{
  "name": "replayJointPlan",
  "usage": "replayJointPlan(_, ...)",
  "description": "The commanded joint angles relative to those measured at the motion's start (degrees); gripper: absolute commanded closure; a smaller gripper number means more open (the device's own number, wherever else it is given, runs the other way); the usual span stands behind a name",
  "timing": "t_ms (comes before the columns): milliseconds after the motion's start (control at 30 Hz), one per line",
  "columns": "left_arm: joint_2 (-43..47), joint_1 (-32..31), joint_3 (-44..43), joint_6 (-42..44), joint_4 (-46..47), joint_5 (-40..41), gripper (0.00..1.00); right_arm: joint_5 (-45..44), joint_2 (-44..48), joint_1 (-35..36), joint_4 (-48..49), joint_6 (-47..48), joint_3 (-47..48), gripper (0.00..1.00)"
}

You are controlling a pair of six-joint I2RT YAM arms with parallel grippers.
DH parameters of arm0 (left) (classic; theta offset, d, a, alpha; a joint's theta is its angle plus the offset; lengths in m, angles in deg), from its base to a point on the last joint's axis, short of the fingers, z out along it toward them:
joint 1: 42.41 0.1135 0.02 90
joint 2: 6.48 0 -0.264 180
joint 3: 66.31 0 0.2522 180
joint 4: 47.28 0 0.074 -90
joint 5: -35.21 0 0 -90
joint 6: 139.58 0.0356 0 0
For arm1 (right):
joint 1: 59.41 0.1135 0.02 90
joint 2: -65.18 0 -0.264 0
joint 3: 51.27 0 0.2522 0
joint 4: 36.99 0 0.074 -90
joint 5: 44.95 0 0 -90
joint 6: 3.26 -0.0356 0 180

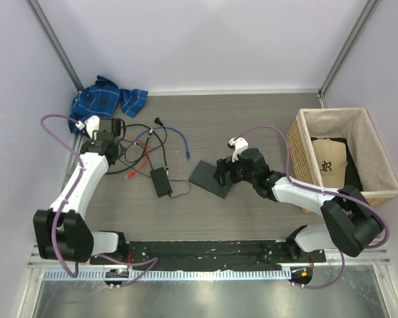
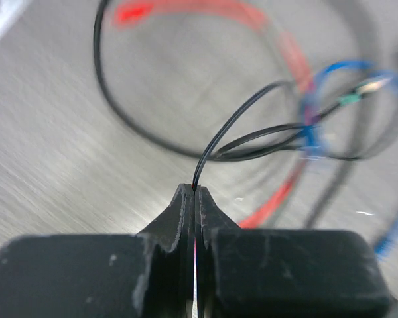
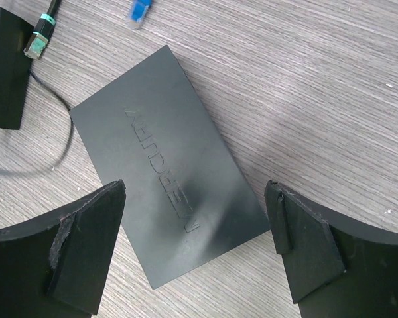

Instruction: Insert the plug into the switch port

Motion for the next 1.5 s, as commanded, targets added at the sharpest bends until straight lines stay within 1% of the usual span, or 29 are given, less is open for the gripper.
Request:
replayJointPlan(0,7.1,-3.8,-7.5,4.5,-5.9,2.1,1.00,0.2,0.7,0.3,2.2,-0.7,0.6,0.05)
replayJointPlan(133,11.4,-11.6,-14.2,5.2,-10.4,1.7,1.00,0.2,0.9,0.4,2.3,-0.6,0.5,0.05)
replayJointPlan(200,13.5,-13.8,-15.7,5.4,-11.7,0.0,1.00,0.1,1.0,0.4,2.4,-0.6,0.4,0.05)
replayJointPlan(233,15.6,-16.1,-16.2,5.7,-11.5,-1.9,1.00,0.2,1.1,0.4,2.6,-0.7,0.2,0.05)
replayJointPlan(300,17.5,-18.4,-15.8,5.8,-9.8,-7.9,1.00,0.3,1.0,0.4,2.6,-0.6,0.1,0.05)
replayJointPlan(333,19.1,-20.6,-14.0,5.8,-8.5,-10.1,1.00,0.2,1.1,0.4,2.7,-0.7,0.1,0.05)
replayJointPlan(367,19.6,-21.4,-12.9,5.7,-6.4,-15.0,1.00,0.3,1.0,0.4,2.8,-0.7,0.1,0.05)
replayJointPlan(467,20.2,-22.4,-8.3,5.1,-5.7,-18.3,1.00,0.4,0.5,0.4,3.0,-0.6,0.1,0.05)
replayJointPlan(567,20.9,-22.5,-1.9,3.1,-4.5,-19.3,1.00,1.0,0.5,0.4,3.3,-0.7,0.0,0.05)
replayJointPlan(700,22.2,-23.7,7.8,-0.2,-0.7,-23.2,1.00,2.4,1.0,0.5,5.5,-0.8,-0.8,0.05)
replayJointPlan(733,22.3,-24.2,9.2,-0.7,0.3,-23.6,1.00,3.2,1.1,0.4,5.9,-1.0,-1.1,0.05)
replayJointPlan(833,22.8,-26.8,14.3,-2.7,2.5,-24.1,1.00,5.0,1.0,0.5,7.3,-1.2,-1.5,0.05)
replayJointPlan(933,21.9,-29.7,18.8,-4.9,4.6,-24.3,0.99,4.7,0.7,0.5,7.7,-1.2,-1.7,0.05)
replayJointPlan(1033,20.5,-32.2,21.4,-6.6,4.7,-24.4,0.94,4.2,0.3,0.4,7.7,-1.2,-1.6,0.05)
replayJointPlan(1133,20.2,-35.0,23.1,-8.2,4.7,-24.6,0.79,4.6,0.0,0.4,7.6,-1.1,-1.5,0.05)
replayJointPlan(1167,20.3,-36.5,23.3,-8.5,4.7,-24.6,0.66,4.5,0.0,0.5,7.3,-0.9,-1.3,0.05)
replayJointPlan(1233,20.7,-37.5,23.6,-8.6,3.9,-24.2,0.53,4.1,0.0,0.5,6.7,-0.7,-1.1,0.05)
replayJointPlan(1267,20.7,-38.1,23.4,-8.3,3.4,-23.5,0.38,3.7,0.0,0.5,6.4,-0.7,-1.0,0.05)
replayJointPlan(1333,20.7,-38.2,21.9,-5.9,1.6,-22.4,0.27,1.7,-0.1,0.4,4.8,-0.5,-0.3,0.05)
replayJointPlan(1367,20.6,-38.2,19.7,-4.7,0.8,-20.4,0.16,1.0,-0.2,0.3,3.9,-0.5,0.0,0.05)
replayJointPlan(1433,19.7,-38.1,16.9,-1.7,-2.1,-18.1,0.13,-1.1,-0.2,0.4,2.1,-1.0,0.7,0.05)
replayJointPlan(1467,19.2,-38.2,14.1,1.6,-2.6,-17.1,0.11,-1.8,-0.1,0.5,1.6,-1.2,0.8,0.04)
